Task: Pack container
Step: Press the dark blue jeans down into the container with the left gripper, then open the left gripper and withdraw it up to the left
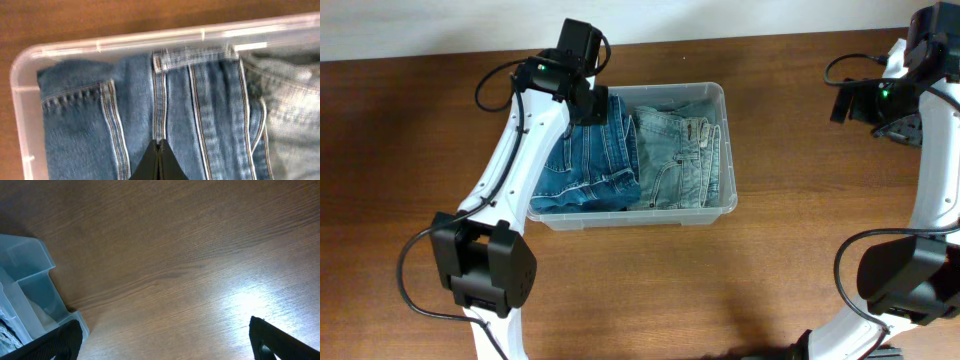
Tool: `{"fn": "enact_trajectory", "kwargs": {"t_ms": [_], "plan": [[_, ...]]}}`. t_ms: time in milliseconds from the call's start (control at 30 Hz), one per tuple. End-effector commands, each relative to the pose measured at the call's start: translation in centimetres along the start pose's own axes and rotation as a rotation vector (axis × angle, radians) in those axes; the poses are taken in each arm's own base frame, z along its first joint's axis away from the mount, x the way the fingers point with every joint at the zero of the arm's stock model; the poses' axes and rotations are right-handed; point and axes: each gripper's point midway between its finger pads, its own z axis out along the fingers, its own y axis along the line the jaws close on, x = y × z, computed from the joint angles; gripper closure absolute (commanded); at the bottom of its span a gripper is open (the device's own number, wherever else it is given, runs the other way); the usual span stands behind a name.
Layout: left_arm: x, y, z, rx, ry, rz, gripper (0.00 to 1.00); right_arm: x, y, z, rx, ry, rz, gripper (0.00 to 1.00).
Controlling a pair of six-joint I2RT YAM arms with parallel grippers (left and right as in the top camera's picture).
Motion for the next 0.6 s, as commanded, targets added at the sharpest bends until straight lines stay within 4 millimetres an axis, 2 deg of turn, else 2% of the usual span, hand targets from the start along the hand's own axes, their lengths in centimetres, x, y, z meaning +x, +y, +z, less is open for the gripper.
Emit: {"fn": "enact_trajectory", "kwargs": {"t_ms": [0,167,300,567], "plan": [[1.2,-0.7,0.1,0.028,0.053,0.011,1.0,-0.1,-0.2,-0.5,0.008,-0.012,0.0,0.01],[3.9,-1.9,-0.2,0.08,0.163,0.026,0.99,-0.1,-0.2,-0.5,0.008,-0.012,0.0,0.01],[4.8,-2.7,-0.3,0.096,0.197,0.041,0.99,-0.1,-0.2,-0.5,0.008,-0.012,0.0,0.02],[7.2,-4.1,1.2,0.087,0.287,0.078,0.99,-0.1,-0.2,-0.5,0.008,-0.012,0.0,0.01]]}}
